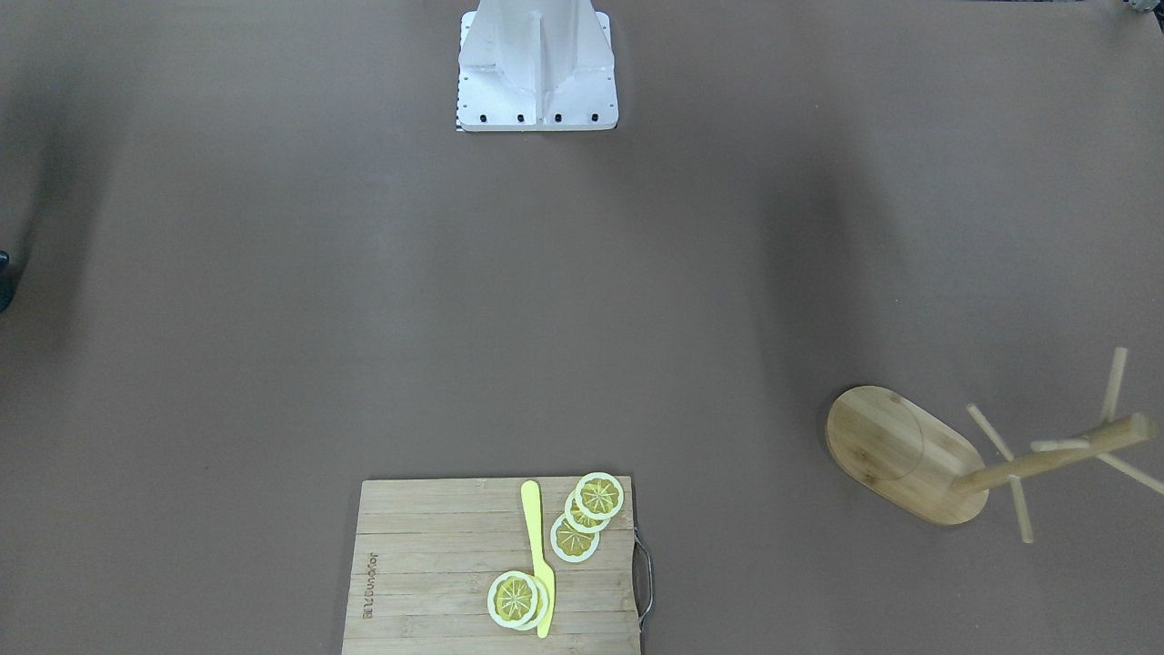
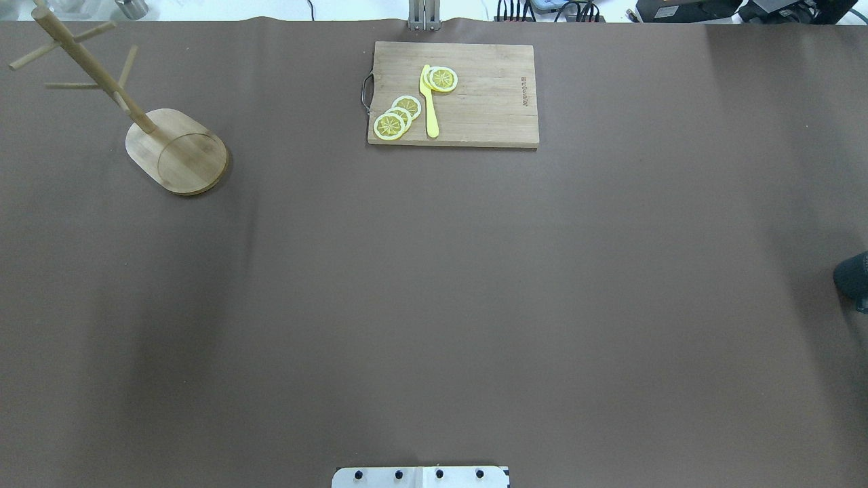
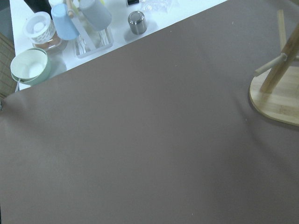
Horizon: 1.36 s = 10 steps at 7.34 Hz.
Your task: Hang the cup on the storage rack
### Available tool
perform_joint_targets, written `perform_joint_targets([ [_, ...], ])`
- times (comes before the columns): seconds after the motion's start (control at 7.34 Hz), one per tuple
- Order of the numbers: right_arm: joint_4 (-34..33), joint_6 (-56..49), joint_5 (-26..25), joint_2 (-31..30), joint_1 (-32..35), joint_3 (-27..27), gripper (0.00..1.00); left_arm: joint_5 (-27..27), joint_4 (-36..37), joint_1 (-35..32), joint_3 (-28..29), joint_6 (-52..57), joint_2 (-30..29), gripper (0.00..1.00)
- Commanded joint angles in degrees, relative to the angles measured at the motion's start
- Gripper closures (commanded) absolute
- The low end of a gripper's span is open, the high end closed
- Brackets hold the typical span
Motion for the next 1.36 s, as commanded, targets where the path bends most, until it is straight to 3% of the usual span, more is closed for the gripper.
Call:
perform_joint_targets([
  [0.0, 0.0, 0.0, 0.0, -0.1, 0.0, -0.2, 0.00, -0.3, -0.2, -0.3, 0.2, 0.1, 1.0, 0.02],
  [0.68, 0.6, -0.1, 0.1, -0.1, 0.0, 0.0, 0.00, 0.3, 0.9, 0.0, -0.6, 0.5, 6.6, 0.02],
  [0.82, 4.6, 0.1, 0.0, -0.1, 0.0, -0.2, 0.00, -0.5, 2.7, 0.1, 0.8, -0.4, 4.1, 0.02],
  [1.09, 6.4, 0.2, -0.4, -0.3, 0.0, -0.6, 0.00, -8.4, 15.2, 0.0, -1.1, 0.4, 2.4, 0.02],
  [1.23, 6.3, 0.4, -0.1, -1.7, -0.1, -0.6, 0.00, -5.3, 15.0, 0.1, -1.2, 0.5, 1.9, 0.02],
])
